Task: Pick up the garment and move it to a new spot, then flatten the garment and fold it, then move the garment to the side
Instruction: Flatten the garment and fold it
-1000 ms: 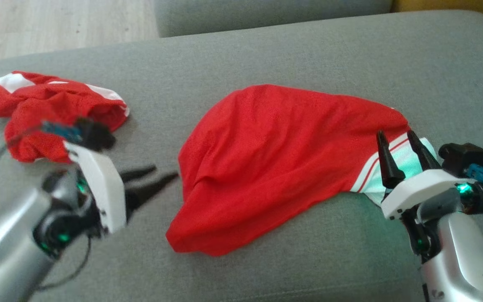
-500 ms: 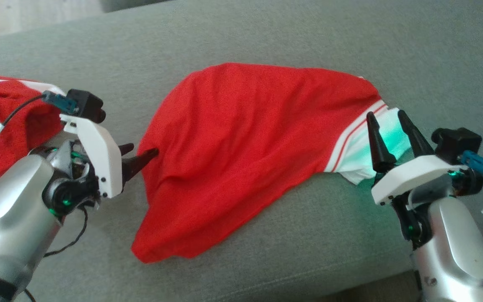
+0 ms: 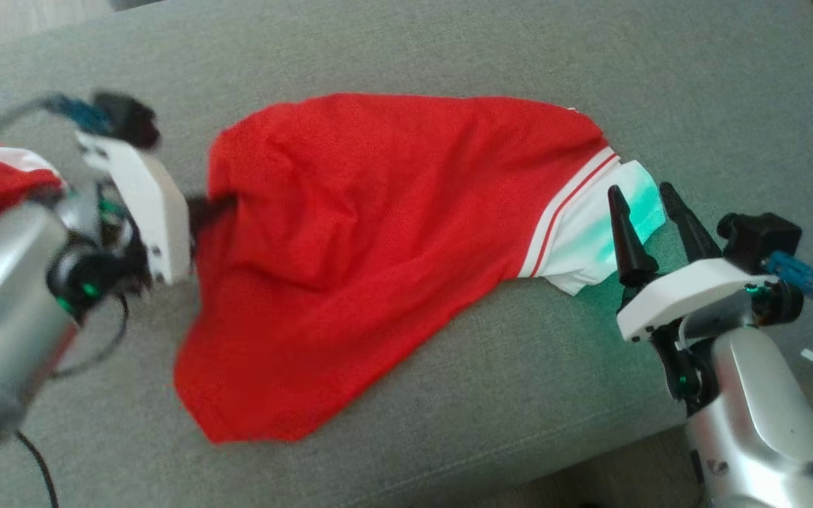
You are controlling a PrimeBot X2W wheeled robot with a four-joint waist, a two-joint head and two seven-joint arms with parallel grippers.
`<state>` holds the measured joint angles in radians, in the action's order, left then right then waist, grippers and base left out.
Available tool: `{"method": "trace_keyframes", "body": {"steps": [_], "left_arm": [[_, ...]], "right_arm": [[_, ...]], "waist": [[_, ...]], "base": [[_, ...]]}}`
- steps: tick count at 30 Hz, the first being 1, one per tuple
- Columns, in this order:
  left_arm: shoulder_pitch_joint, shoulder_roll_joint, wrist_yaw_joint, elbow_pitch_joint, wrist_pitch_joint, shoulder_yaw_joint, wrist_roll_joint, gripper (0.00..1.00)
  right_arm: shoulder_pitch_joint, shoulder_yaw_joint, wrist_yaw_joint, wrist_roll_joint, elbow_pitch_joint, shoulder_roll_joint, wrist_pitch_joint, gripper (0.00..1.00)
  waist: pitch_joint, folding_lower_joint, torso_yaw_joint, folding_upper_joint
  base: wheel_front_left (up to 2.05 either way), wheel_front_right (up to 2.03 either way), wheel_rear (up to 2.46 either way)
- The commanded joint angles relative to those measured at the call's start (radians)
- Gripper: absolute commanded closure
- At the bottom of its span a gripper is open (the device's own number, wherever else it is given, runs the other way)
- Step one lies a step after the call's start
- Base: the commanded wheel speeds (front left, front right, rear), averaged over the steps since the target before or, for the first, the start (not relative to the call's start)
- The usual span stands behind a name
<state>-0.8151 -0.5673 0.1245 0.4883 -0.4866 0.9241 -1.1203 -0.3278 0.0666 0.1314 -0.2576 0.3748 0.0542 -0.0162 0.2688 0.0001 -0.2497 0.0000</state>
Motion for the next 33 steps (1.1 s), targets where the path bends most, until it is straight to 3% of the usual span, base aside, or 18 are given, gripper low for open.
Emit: {"method": "trace_keyframes", "body": {"steps": [1,10,18,19,20,27,33], "left_arm": [[-0.123,-0.056,0.006,-0.016,0.038,-0.062,0.005,1.0],[-0.278,-0.059,0.006,0.072,0.104,-0.06,0.064,1.0],[-0.384,-0.032,0.006,0.236,0.176,-0.057,0.115,1.0],[-0.385,-0.023,0.006,0.249,0.175,-0.055,0.108,0.63],[-0.382,-0.015,0.006,0.258,0.172,-0.051,0.098,0.0],[-0.34,0.007,0.006,0.248,0.21,-0.006,0.052,0.0],[-0.249,-0.008,0.006,0.177,0.319,0.012,0.009,0.0]], "right_arm": [[-0.044,0.021,-0.001,-0.005,-0.025,-0.003,0.015,0.0],[-0.063,0.035,-0.001,-0.018,-0.02,-0.003,0.033,0.0],[-0.091,0.053,-0.001,-0.043,-0.002,-0.004,0.067,0.0],[-0.093,0.055,-0.001,-0.045,0.002,-0.004,0.071,0.0],[-0.094,0.055,-0.001,-0.046,0.006,-0.004,0.074,0.0],[-0.084,0.044,-0.001,-0.034,0.038,-0.004,0.088,0.0],[-0.054,0.014,-0.001,-0.011,0.04,0.0,0.096,0.0]], "waist": [[0.014,-0.0001,-0.011,0.0],[0.07,-0.0001,-0.053,0.0],[0.106,-0.0001,-0.089,0.0],[0.106,-0.0001,-0.09,0.0],[0.104,-0.0001,-0.089,0.0],[0.036,-0.0001,-0.039,0.0],[-0.068,-0.0001,0.048,0.0]], "base": [[0.0,0.0,0.0],[0.0,0.0,0.0],[0.0,0.0,0.0],[0.0,0.0,0.0],[0.0,0.0,0.0],[0.0,0.0,0.0],[0.0,0.0,0.0]]}}
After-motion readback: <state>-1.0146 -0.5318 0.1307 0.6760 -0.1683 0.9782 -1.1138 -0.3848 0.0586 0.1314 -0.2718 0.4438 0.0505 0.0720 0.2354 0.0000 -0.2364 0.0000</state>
